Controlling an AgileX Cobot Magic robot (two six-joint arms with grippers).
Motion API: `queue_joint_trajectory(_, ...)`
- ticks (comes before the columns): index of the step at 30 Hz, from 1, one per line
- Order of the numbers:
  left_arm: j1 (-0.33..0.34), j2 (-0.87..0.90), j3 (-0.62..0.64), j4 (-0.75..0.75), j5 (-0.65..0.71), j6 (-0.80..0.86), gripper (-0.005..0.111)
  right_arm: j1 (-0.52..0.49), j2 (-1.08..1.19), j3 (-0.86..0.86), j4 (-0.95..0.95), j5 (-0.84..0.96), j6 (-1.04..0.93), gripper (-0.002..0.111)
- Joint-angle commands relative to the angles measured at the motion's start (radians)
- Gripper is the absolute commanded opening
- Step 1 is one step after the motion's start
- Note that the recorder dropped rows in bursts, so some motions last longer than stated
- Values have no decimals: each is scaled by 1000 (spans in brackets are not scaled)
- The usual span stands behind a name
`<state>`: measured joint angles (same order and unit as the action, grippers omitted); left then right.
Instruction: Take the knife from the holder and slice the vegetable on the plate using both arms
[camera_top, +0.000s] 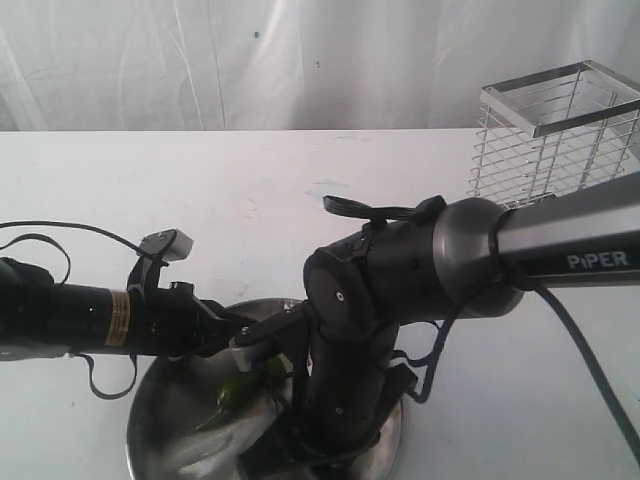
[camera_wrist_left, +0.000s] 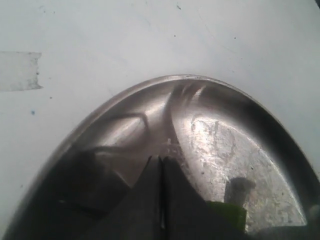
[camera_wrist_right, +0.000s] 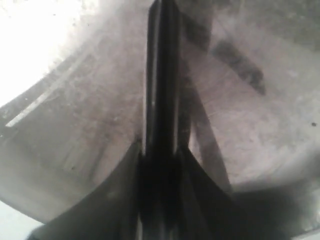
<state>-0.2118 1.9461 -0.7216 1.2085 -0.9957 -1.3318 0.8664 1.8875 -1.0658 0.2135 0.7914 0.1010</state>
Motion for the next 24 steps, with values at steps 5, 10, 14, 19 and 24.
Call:
queue_joint_trajectory(5,-10,16,21,-145,-189,140,0,-9,-22,3,-129,-195,37,0)
queue_joint_trajectory(10,13,-21,21,-189,-216,167,0,-31,-22,3,-139,-208,38,0)
queue_joint_trajectory(14,51,-38,21,-194,-219,159,0,-40,-30,3,-135,-94,38,0)
queue_joint_trajectory(19,51,-38,22,-181,-181,159,0,-40,-31,3,-112,-36,34,0)
queue_joint_trajectory(24,49,-38,22,-154,-91,159,0,-40,-31,3,34,-15,-101,0)
